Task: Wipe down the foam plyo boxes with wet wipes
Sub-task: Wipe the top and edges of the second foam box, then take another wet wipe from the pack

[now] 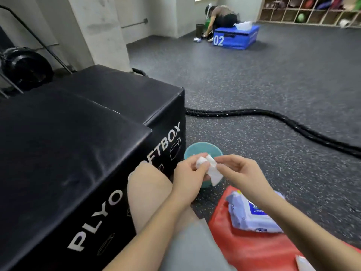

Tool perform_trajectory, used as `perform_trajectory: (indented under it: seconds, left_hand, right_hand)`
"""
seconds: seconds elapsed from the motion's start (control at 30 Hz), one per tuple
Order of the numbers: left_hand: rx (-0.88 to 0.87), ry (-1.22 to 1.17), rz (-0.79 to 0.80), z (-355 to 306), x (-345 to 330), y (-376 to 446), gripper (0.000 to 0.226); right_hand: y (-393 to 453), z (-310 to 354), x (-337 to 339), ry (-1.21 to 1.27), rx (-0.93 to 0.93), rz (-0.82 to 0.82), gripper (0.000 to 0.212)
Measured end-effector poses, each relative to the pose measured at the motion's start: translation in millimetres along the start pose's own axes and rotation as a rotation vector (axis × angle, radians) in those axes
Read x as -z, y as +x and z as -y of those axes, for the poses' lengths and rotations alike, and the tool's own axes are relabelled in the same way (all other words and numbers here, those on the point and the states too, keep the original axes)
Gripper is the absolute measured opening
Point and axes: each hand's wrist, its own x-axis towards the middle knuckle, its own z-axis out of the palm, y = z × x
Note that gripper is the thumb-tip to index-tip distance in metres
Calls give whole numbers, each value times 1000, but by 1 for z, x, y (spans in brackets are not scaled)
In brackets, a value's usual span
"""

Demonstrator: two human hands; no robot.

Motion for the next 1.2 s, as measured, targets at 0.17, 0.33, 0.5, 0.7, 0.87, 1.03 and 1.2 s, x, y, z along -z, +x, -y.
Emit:
perform_trajectory:
  seconds: [0.17,0.33,0.5,0.7,0.87,1.03,1.2]
  left_hand:
    - [27,90,125,32,-52,-7,31]
    - [37,327,299,55,-105,-22,38]
    - [-28,516,444,69,-144,-48,38]
    - [29,603,532,94,-183,-72,42]
    - [4,679,606,102,-205,-87,45]
    - [14,713,621,109,-211,-91,44]
    - [31,548,551,101,-205,-91,37]
  right_hand:
    - [-55,-29,59,-280,-33,-166,14]
    - [-114,-73,106,-585,-97,-232,11]
    - [-160,-127,136,-797,-169,-149,9]
    - [-186,-161,160,-900,-347,-61,24]
    - [-199,-174,169,-926,-314,55,40]
    - [-211,-173,171,-789,-322,-59,25]
    - [-208,-153,167,-299,-320,-357,20]
